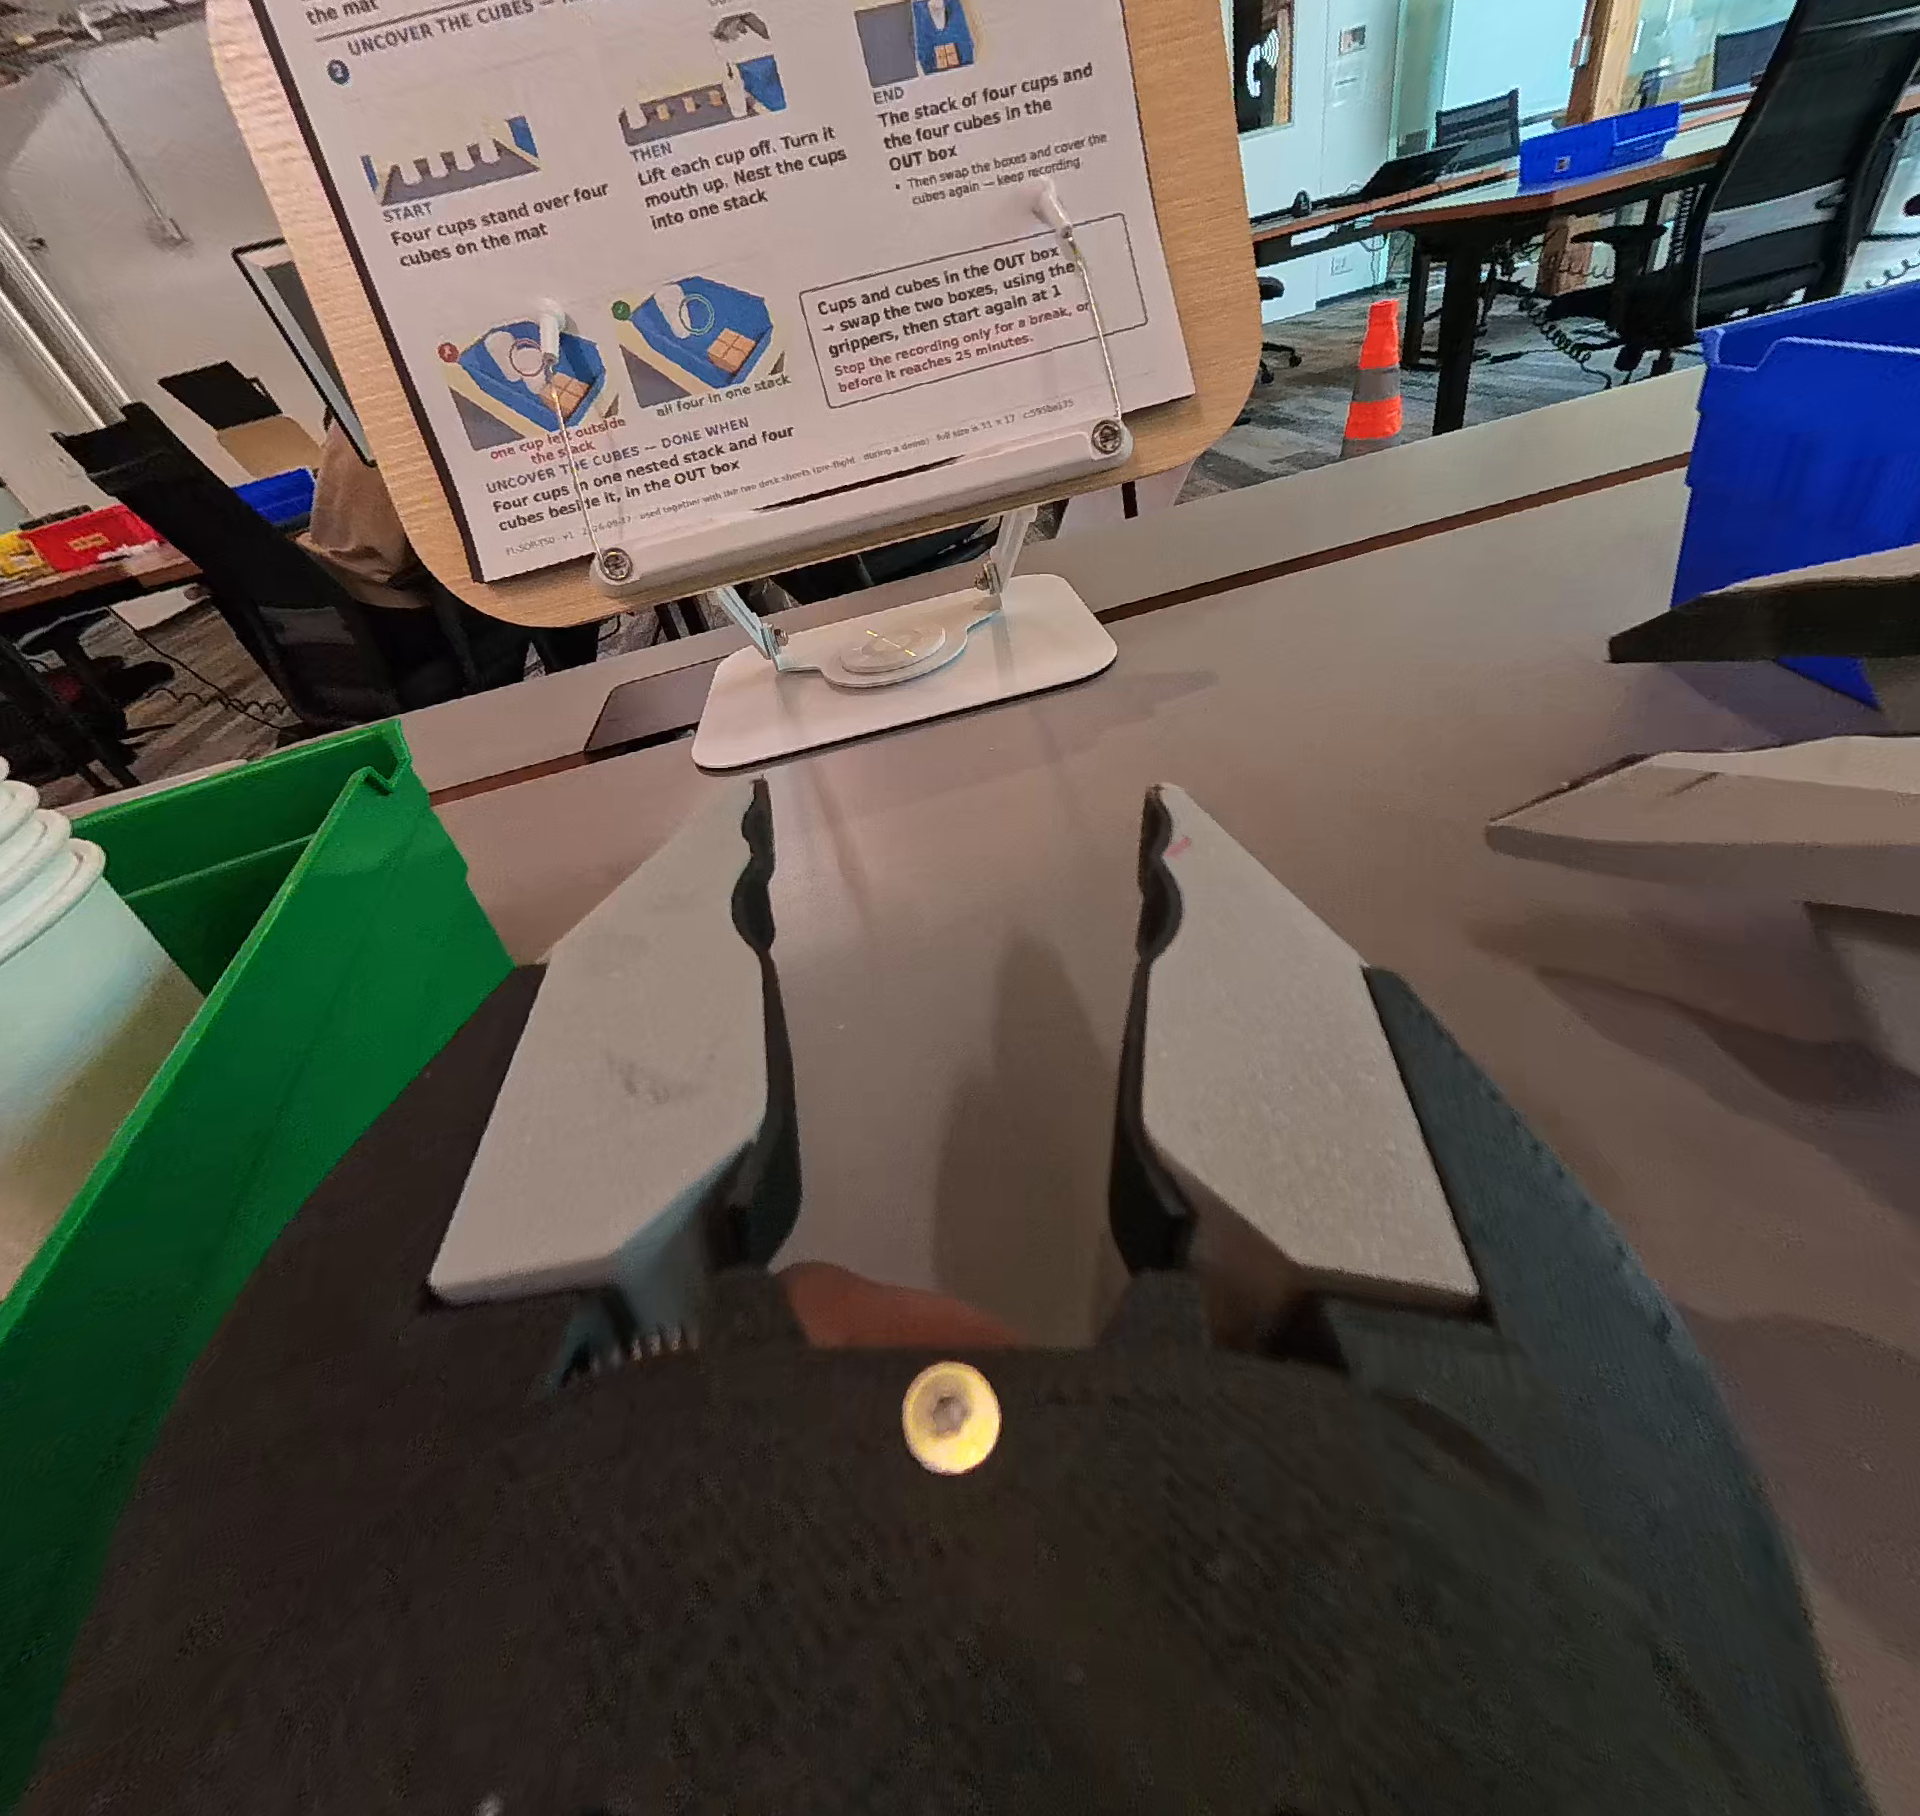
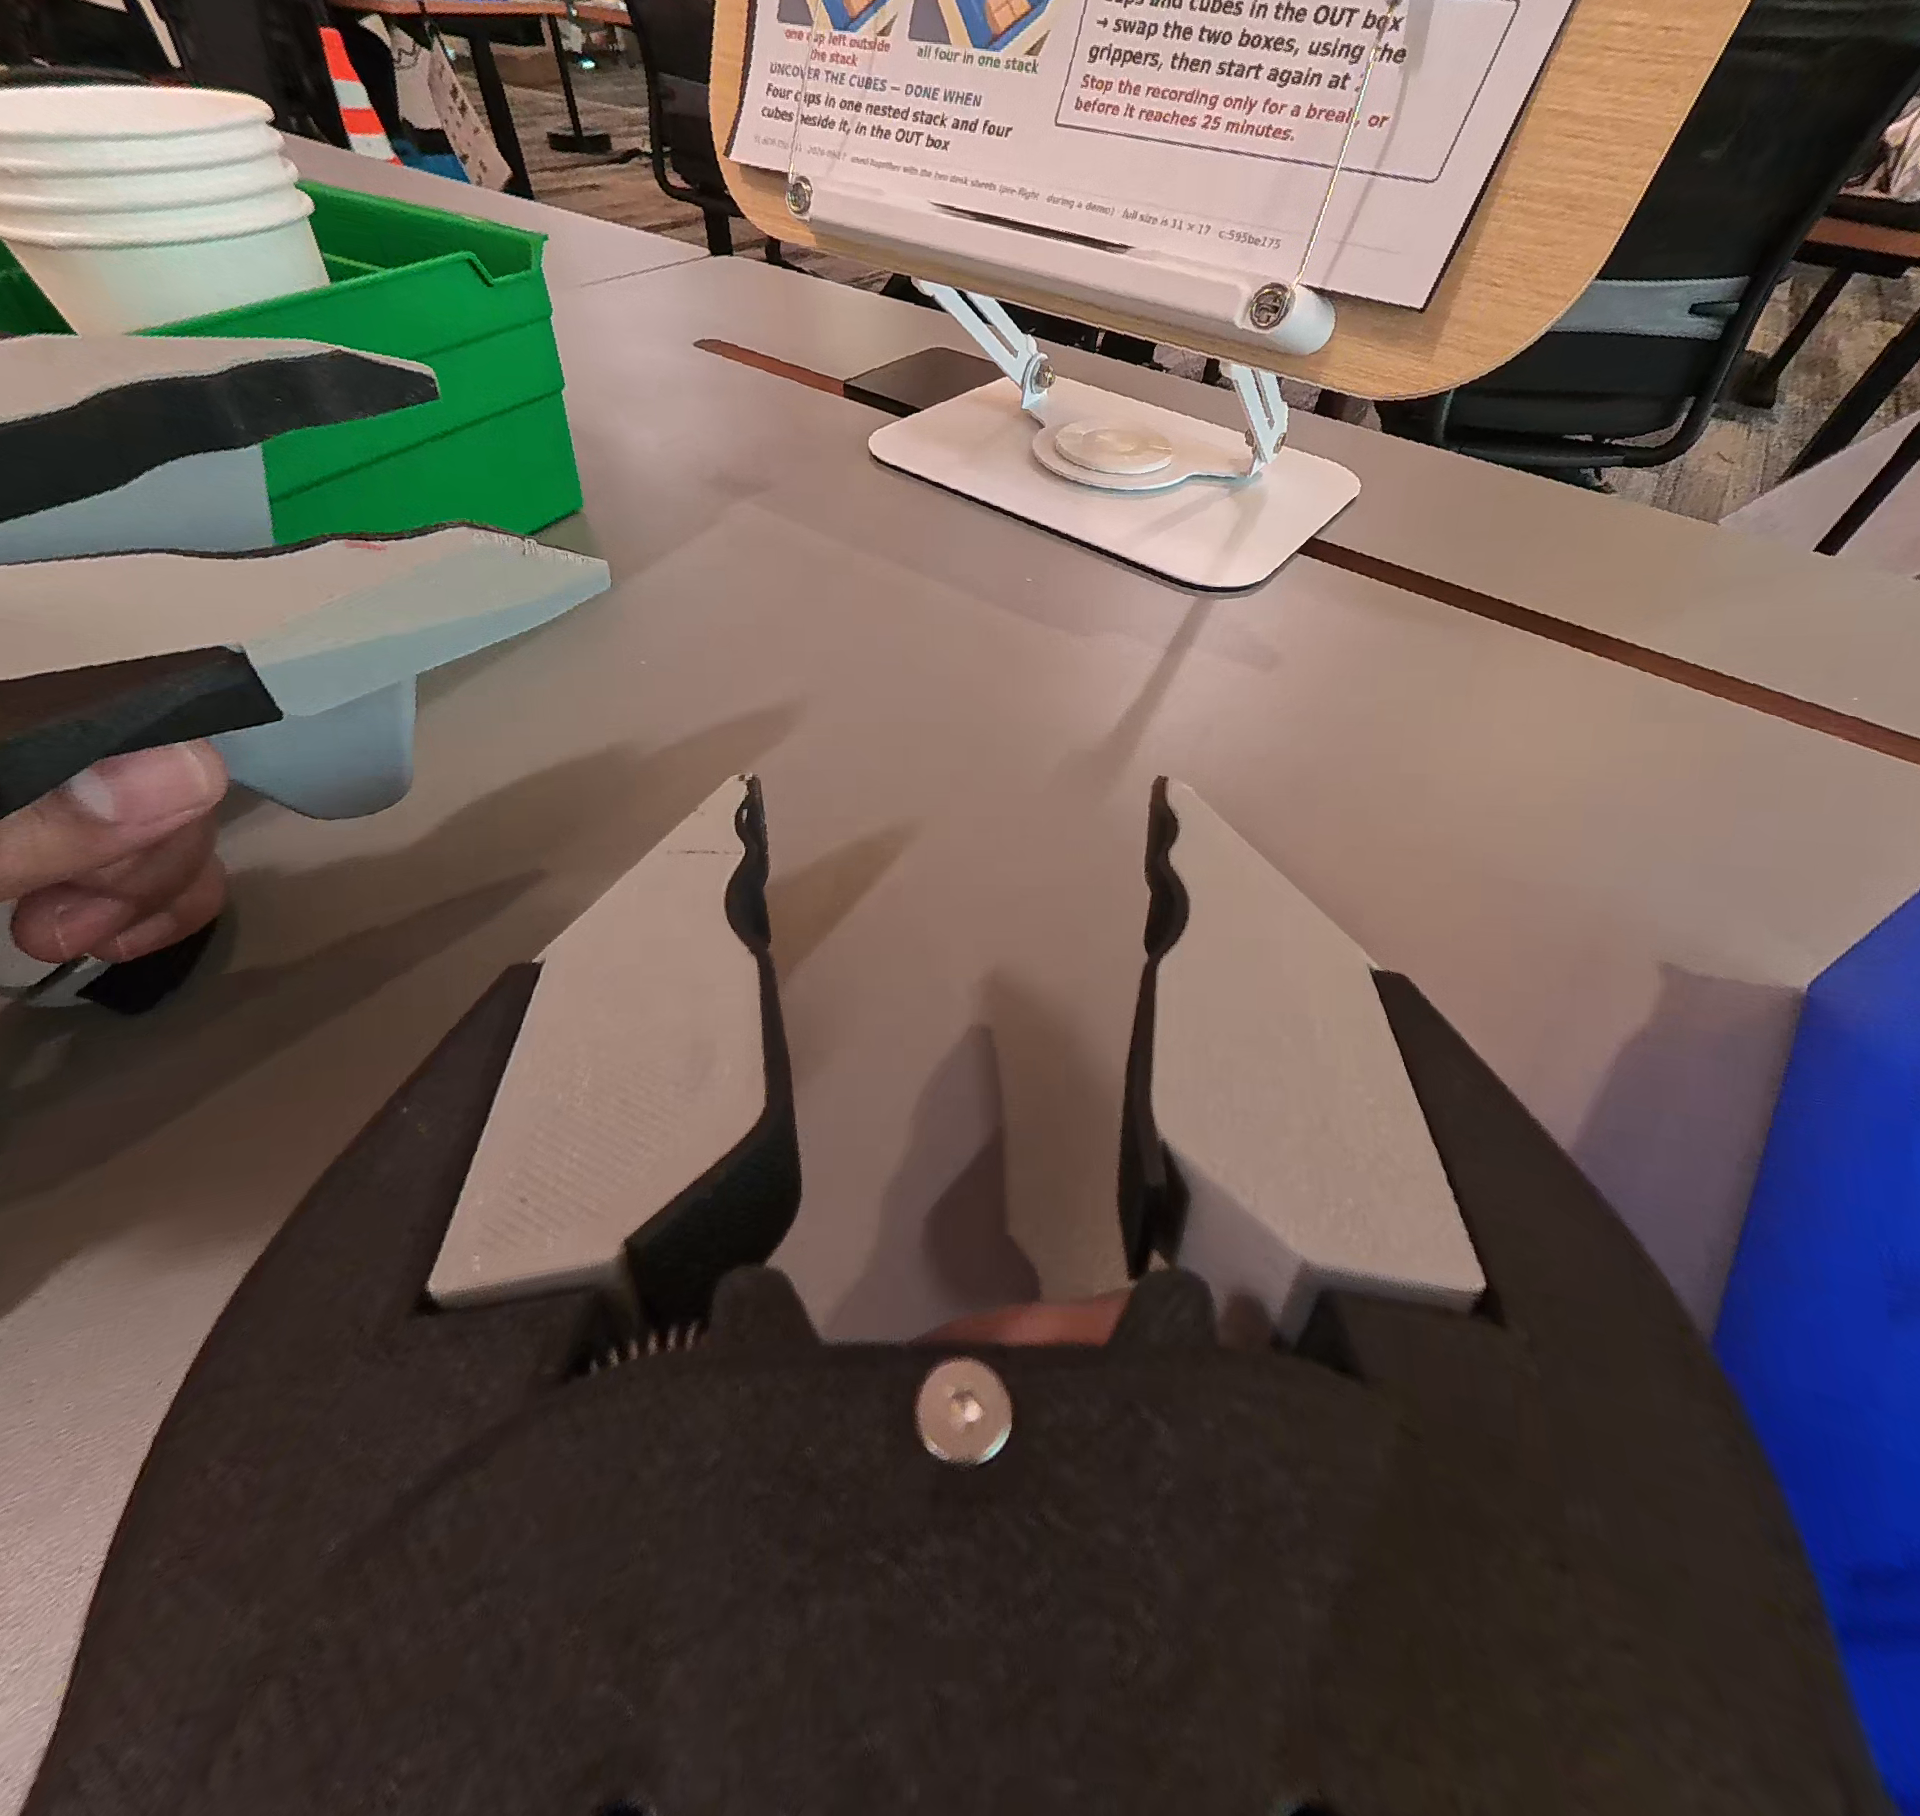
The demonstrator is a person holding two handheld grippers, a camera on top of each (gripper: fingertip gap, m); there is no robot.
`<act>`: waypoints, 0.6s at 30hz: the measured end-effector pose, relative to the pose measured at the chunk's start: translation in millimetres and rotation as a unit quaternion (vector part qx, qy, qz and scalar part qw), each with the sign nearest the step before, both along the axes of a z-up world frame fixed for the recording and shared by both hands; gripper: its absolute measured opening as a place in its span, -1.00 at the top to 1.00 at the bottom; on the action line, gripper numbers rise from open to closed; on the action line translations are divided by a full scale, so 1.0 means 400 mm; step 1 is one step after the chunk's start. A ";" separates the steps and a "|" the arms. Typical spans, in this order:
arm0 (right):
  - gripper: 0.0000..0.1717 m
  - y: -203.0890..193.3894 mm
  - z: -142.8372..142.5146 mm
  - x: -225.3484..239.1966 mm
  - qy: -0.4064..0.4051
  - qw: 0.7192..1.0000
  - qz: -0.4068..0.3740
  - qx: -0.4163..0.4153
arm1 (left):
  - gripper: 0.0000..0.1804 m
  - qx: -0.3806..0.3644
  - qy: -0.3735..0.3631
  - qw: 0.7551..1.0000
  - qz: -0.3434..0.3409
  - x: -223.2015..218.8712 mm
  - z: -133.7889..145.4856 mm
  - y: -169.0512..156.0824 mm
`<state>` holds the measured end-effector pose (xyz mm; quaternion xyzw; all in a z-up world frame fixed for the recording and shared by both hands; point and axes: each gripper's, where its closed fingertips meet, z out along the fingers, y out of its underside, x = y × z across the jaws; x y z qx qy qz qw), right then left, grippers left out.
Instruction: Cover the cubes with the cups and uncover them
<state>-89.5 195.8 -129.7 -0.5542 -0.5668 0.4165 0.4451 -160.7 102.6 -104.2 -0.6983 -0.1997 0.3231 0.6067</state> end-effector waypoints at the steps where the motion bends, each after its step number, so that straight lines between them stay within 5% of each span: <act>1: 0.18 -0.001 0.000 0.000 0.000 1.000 0.001 0.000 | 0.24 0.000 0.001 1.000 0.000 0.000 0.000 0.000; 18: 0.25 0.000 -0.004 -0.003 -0.003 1.000 0.001 0.012 | 0.27 -0.019 0.022 1.000 -0.003 0.011 -0.002 0.007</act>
